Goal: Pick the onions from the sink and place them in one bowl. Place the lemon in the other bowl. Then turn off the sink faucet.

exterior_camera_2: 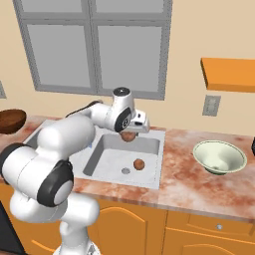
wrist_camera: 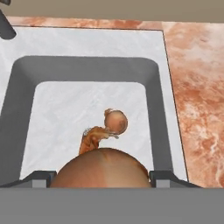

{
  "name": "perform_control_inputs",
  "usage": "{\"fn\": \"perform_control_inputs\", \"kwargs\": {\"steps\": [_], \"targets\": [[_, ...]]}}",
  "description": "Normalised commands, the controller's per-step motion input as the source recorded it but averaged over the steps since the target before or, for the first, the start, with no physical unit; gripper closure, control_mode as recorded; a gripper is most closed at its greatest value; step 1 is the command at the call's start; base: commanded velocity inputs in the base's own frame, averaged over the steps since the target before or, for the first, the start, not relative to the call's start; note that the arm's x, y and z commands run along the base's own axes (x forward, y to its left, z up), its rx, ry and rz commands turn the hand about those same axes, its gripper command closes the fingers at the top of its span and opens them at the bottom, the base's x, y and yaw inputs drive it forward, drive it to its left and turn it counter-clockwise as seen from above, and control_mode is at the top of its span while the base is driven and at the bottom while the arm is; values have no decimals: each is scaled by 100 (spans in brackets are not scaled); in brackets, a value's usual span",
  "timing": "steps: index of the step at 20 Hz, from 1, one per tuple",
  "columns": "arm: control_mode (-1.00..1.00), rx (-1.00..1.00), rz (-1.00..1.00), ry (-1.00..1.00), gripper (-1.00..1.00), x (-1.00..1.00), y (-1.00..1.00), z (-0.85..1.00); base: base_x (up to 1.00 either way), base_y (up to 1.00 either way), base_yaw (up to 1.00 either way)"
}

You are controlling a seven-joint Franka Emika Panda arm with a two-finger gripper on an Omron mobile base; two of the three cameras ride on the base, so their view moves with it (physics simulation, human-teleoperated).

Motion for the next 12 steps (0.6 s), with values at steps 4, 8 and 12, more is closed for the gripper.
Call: {"fn": "perform_control_inputs", "kwargs": {"steps": [4,8,12], "targets": [[-100,0,-17,0,100,-1,-37,9,0,0,0],[-100,0,-16,0,100,0,-37,11,0,0,0],[-100,0,-13,0,100,0,-44,6,0,0,0]]}}
